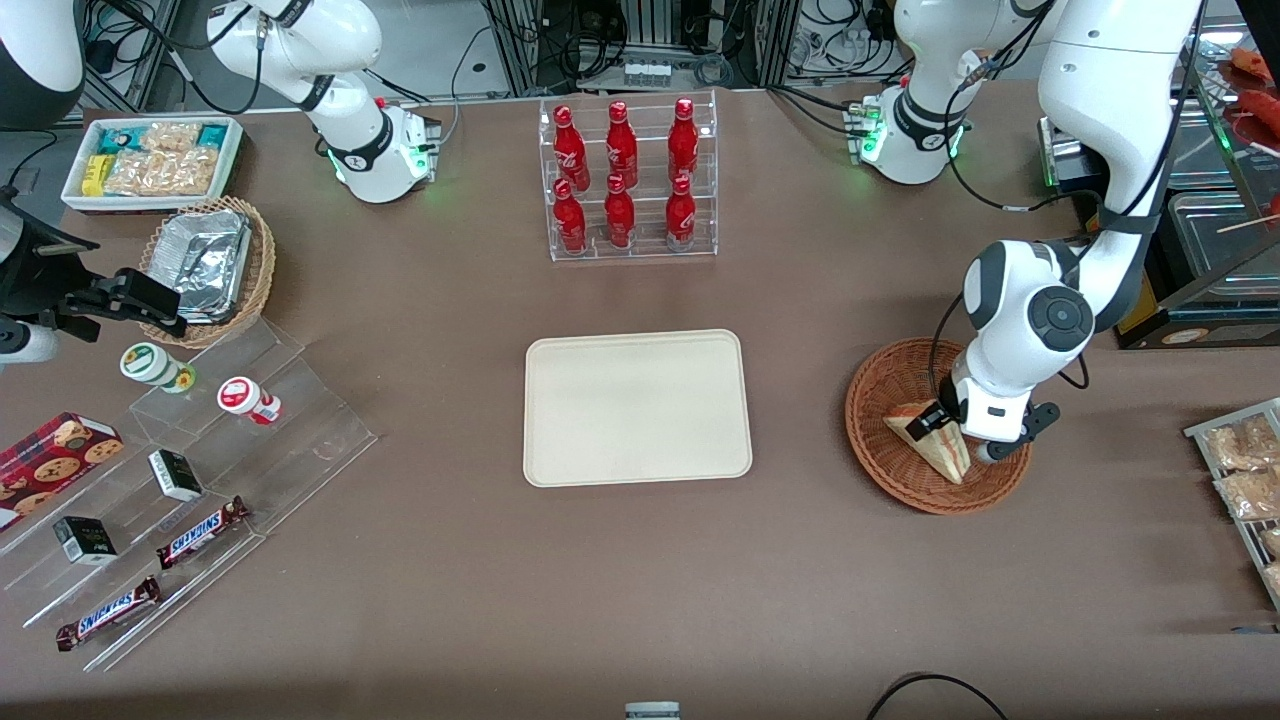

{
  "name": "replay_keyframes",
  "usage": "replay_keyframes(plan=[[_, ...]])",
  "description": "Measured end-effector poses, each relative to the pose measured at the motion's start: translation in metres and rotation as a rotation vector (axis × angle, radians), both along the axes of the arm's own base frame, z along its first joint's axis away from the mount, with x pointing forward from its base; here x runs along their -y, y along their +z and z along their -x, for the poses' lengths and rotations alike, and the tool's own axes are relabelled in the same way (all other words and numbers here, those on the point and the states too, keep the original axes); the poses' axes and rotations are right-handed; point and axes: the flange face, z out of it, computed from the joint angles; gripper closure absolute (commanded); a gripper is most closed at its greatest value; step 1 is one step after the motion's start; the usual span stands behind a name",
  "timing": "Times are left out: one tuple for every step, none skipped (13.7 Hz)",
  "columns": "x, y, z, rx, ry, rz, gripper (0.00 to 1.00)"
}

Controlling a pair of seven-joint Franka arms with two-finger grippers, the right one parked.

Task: Place sandwich from basket to tray
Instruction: 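Lift the sandwich and carry it with the left gripper over the tray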

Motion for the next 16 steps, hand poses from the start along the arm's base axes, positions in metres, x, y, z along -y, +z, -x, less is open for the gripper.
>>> replay_keyframes(plan=[[0.0,0.001,-0.001,0.004,0.004,0.001,0.87],[0.0,0.004,-0.004,0.01,0.009,0.001,0.87],[0.002,0.006,-0.006,0.017,0.002,-0.001,0.87],[0.007,0.009,-0.007,0.018,-0.013,-0.008,0.87],[0.012,0.012,-0.009,0.002,-0.023,-0.016,0.87],[0.017,0.018,-0.011,-0.032,-0.036,-0.03,0.87],[0.02,0.028,-0.015,-0.068,-0.052,-0.052,0.87],[0.024,0.041,-0.02,-0.098,-0.072,-0.078,0.87],[0.03,0.056,-0.024,-0.121,-0.087,-0.097,0.87],[0.038,0.071,-0.028,-0.132,-0.1,-0.108,0.87],[0.048,0.084,-0.03,-0.135,-0.115,-0.114,0.87],[0.063,0.094,-0.031,-0.132,-0.135,-0.117,0.88],[0.08,0.103,-0.03,-0.128,-0.162,-0.12,0.9],[0.101,0.111,-0.027,-0.13,-0.193,-0.124,0.9],[0.122,0.118,-0.023,-0.133,-0.226,-0.129,0.9],[0.145,0.125,-0.017,-0.131,-0.262,-0.133,0.9]])
